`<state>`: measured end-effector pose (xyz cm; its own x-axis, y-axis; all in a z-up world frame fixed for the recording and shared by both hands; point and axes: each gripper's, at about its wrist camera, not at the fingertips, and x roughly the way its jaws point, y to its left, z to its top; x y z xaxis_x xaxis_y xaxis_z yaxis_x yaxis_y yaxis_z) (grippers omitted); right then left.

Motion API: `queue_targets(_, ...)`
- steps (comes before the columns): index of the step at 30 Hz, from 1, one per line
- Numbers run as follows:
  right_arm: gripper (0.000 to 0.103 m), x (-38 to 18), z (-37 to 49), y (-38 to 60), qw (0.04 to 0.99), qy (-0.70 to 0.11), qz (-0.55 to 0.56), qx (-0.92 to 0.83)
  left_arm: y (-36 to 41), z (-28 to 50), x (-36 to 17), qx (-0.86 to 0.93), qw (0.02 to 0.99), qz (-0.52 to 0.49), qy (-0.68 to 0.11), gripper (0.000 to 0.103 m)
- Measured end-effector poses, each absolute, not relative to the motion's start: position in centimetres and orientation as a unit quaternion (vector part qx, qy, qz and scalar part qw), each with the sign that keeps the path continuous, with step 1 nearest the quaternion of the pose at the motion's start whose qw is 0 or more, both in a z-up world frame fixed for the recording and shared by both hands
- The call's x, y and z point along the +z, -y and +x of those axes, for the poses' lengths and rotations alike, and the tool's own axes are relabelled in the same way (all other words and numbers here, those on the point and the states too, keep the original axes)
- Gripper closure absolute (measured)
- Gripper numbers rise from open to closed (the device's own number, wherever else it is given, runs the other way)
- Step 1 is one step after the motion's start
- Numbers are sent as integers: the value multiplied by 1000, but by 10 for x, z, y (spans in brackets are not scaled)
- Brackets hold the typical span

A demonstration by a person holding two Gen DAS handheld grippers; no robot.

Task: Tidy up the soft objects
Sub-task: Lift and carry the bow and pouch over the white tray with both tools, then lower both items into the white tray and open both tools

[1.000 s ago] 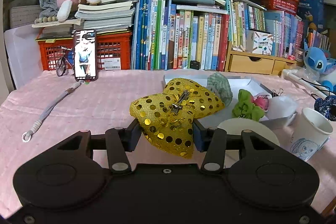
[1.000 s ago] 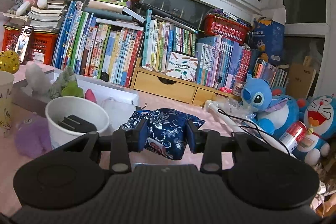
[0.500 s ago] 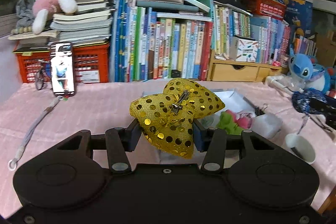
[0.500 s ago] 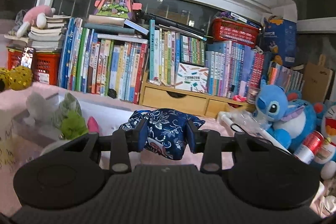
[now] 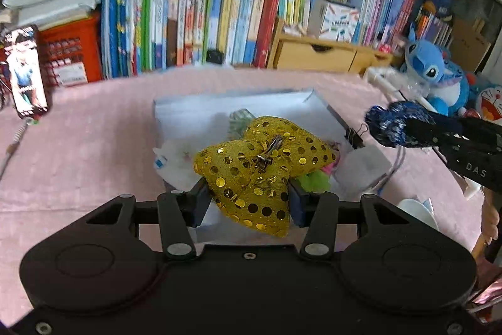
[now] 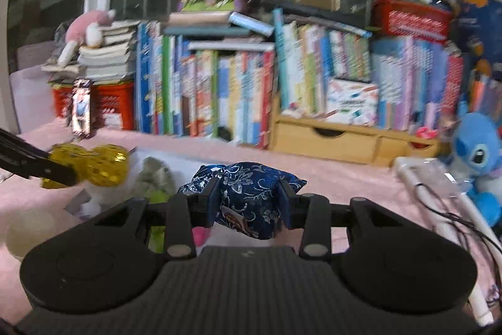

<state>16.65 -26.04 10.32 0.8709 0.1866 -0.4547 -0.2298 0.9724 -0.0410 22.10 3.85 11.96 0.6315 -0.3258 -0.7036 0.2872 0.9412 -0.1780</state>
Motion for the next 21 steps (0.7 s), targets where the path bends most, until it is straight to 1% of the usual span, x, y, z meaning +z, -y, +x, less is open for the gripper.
queue_targets(12, 60, 107, 248, 246, 952, -284, -8, 116, -9, 272, 95, -152, 879, -10, -451, 56)
queue_targets(21, 59, 73, 295, 227, 927, -357, -28, 111, -6, 289, 79, -142, 870, -5, -472, 55)
